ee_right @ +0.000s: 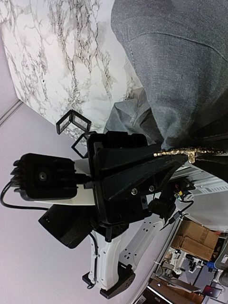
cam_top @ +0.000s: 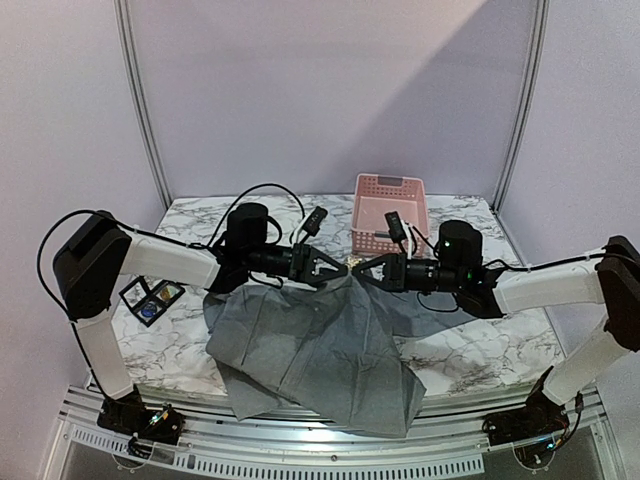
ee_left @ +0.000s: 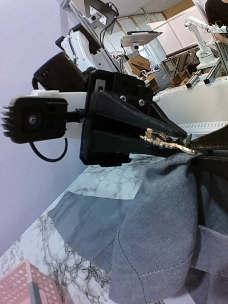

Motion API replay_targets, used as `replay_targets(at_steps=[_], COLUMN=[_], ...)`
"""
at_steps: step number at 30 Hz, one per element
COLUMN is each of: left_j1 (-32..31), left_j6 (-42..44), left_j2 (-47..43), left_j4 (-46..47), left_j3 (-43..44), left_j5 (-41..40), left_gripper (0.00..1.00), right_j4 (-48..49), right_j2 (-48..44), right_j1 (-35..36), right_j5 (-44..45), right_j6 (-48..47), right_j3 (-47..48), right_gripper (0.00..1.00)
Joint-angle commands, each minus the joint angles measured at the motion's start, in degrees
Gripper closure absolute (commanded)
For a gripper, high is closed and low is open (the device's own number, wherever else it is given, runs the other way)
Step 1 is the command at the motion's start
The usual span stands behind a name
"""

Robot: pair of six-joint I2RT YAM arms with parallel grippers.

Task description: Remove the brooch from the garment

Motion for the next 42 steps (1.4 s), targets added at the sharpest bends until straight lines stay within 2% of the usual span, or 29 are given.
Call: replay_targets(at_steps=[1, 5, 13, 24, 35, 42], left_j1=[0.2, -0.3, -0.8, -2.1, -2.4, -1.3], left_j6=[3.3, 6.9, 8.5, 14.7, 17.1, 15.5], left_j2=[-1.9, -2.9, -4.3, -5.2, -4.4, -3.4], left_j4=[-3.1, -7.4, -8.4, -17.2, -22.2, -21.9], left_j3=[0.7, 1.5, 1.3, 3.3, 4.9, 5.2], left_j5=[-0.1, -1.0, -1.2, -2.3, -4.2, -4.6], left_gripper=[1.00, 1.00, 1.00, 1.00, 1.00, 1.00], right_j4=[2.4, 2.3, -1.4, -5.1, -7.5, -6.4], right_j2=[2.2, 3.3, 6.2, 9.0, 6.4, 0.3], right_j1=[0.4, 0.4, 0.3, 0.3, 0.3, 0.3], right_j5=[-0.5, -0.2, 2.5, 1.6, 1.2, 1.6], right_j6=[2.7, 4.4, 8.4, 7.6, 0.8, -2.7], right_j3=[1.3, 1.8, 2.9, 5.9, 7.8, 5.9], right_gripper=[0.90, 0.92, 0.98, 0.96, 0.84, 0.68])
